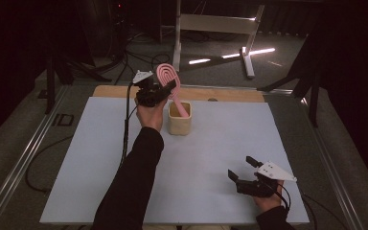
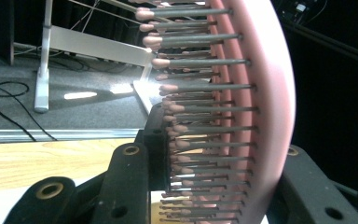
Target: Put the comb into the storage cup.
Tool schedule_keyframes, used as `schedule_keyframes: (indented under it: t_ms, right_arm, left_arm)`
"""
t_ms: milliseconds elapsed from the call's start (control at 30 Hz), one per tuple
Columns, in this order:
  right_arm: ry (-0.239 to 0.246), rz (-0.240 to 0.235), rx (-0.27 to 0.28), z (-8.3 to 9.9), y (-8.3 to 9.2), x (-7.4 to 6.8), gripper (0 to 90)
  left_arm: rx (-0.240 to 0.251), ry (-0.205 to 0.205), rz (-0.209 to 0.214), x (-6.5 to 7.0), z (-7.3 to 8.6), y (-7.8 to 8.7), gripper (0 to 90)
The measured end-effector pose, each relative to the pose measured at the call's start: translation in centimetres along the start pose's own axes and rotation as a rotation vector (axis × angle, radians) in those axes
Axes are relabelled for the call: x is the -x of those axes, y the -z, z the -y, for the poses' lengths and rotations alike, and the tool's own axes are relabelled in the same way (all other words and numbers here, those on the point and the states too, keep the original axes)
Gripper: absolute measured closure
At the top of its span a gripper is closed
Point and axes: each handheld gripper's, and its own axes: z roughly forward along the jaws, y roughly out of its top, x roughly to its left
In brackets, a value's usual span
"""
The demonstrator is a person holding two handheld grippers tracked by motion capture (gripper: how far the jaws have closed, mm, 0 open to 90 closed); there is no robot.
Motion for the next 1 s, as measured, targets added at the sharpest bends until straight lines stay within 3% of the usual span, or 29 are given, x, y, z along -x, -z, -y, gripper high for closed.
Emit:
schedule_keyframes:
  t_ms: [1000]
  right_arm:
    - [-0.001,0.0,-0.002,0.0,0.0,0.0,10.8]
  left_arm:
    - [-0.028,0.009,-0.014,-0.2,1.2,-0.6,64.9]
